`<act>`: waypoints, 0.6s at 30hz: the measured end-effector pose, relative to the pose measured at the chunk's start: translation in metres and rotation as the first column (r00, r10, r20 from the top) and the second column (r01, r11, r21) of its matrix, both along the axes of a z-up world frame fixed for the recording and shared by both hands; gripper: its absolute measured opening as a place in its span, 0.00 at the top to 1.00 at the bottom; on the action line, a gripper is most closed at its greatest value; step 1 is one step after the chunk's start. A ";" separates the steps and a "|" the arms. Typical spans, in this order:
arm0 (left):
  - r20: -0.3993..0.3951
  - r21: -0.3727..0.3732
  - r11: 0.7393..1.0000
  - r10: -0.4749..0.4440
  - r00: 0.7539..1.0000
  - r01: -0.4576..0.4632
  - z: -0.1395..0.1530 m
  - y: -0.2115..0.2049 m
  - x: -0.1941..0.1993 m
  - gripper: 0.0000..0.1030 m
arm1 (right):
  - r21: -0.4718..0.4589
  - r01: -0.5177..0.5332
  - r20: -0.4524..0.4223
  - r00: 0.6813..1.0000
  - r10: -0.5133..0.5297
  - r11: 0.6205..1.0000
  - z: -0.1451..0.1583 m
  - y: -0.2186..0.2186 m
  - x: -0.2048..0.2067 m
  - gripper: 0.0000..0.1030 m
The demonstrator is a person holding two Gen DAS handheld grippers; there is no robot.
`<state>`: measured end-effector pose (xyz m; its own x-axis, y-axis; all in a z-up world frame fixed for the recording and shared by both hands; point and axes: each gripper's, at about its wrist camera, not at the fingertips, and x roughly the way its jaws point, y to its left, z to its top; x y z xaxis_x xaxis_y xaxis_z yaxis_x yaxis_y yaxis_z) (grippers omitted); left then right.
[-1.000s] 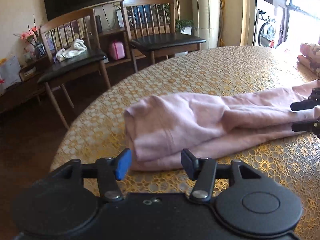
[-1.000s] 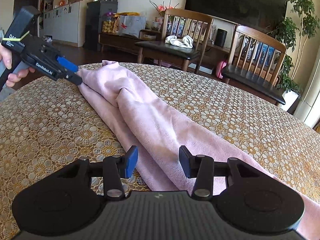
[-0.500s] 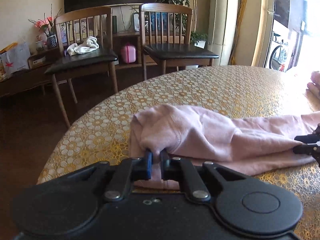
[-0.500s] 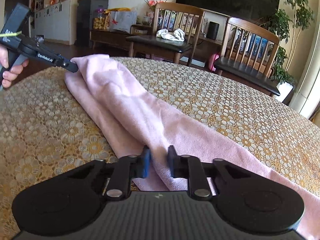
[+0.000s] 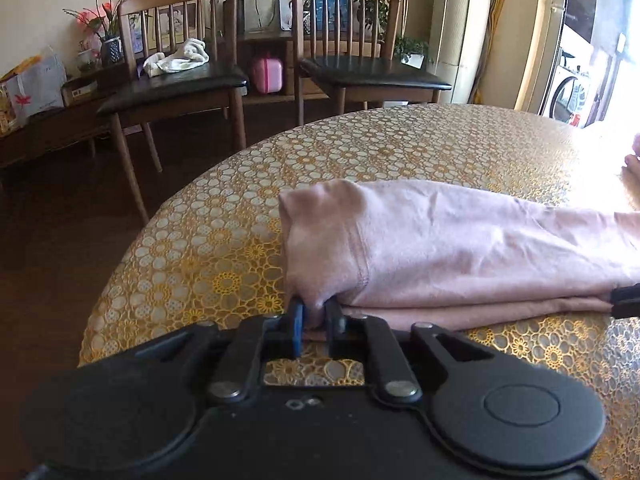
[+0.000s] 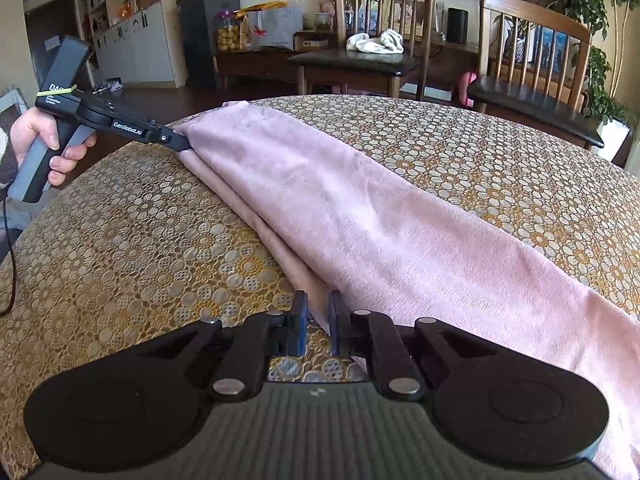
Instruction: Fold clothes
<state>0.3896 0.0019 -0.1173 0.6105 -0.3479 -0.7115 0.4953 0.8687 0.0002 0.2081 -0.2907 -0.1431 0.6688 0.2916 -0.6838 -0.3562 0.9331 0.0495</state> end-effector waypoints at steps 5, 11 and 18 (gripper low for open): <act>0.077 0.026 1.000 -0.002 0.997 0.000 0.017 -0.002 -0.019 0.00 | -0.011 0.102 0.088 0.991 -0.100 0.995 0.024 -0.037 -0.034 0.75; 0.148 -0.052 0.991 -0.113 0.982 0.122 0.043 -0.035 -0.062 0.00 | -0.105 0.332 0.140 0.938 -0.317 0.937 0.032 -0.102 -0.092 0.33; 0.110 -0.112 0.936 -0.321 0.940 0.333 0.033 -0.136 -0.093 0.00 | -0.163 0.507 0.149 0.861 -0.487 0.846 0.045 -0.176 -0.161 0.33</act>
<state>0.2971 -0.1338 -0.0847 0.5061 -0.6229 -0.5966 0.7552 0.6541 -0.0422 0.0472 -0.4668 -0.0983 0.7551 -0.2267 -0.6152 0.1645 0.9738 -0.1569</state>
